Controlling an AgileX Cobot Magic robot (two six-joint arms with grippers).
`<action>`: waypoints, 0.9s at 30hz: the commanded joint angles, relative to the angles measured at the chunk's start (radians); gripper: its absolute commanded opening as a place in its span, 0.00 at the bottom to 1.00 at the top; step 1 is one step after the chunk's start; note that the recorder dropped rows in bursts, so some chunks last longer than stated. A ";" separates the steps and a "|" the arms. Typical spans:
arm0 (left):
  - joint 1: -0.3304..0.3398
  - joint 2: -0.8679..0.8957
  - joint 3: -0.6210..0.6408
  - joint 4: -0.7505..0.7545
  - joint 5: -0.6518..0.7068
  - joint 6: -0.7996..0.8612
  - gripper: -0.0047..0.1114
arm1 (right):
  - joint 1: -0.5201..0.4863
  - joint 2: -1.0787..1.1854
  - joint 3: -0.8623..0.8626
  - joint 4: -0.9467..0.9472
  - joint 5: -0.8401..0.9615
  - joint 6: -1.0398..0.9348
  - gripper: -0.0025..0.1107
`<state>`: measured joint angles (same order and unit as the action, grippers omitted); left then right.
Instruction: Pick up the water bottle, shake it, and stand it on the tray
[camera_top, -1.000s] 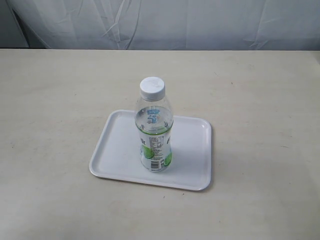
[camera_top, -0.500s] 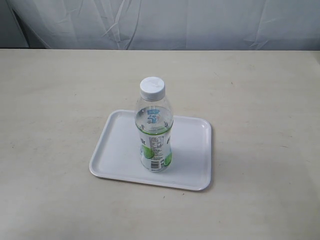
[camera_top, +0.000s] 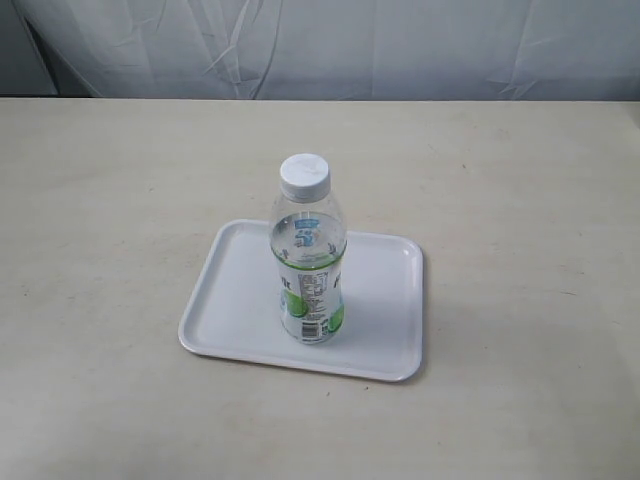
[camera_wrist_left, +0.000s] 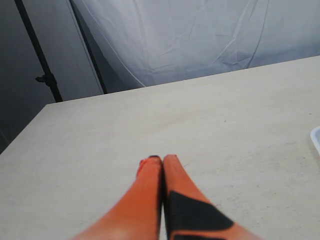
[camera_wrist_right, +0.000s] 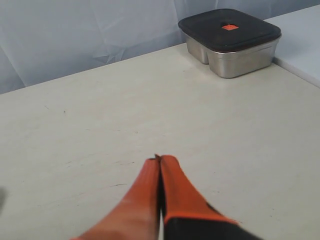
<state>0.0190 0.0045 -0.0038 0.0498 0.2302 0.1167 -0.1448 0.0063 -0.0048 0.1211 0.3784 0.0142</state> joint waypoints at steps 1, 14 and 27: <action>0.000 -0.005 0.004 -0.003 0.002 -0.004 0.04 | -0.004 -0.006 0.005 0.000 -0.014 -0.007 0.01; 0.000 -0.005 0.004 -0.003 0.002 -0.004 0.04 | -0.004 -0.006 0.005 0.020 -0.011 -0.007 0.01; 0.000 -0.005 0.004 -0.003 0.002 -0.004 0.04 | -0.004 -0.006 0.005 0.020 -0.014 -0.007 0.01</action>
<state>0.0190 0.0045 -0.0038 0.0498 0.2302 0.1167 -0.1448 0.0063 -0.0048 0.1398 0.3784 0.0142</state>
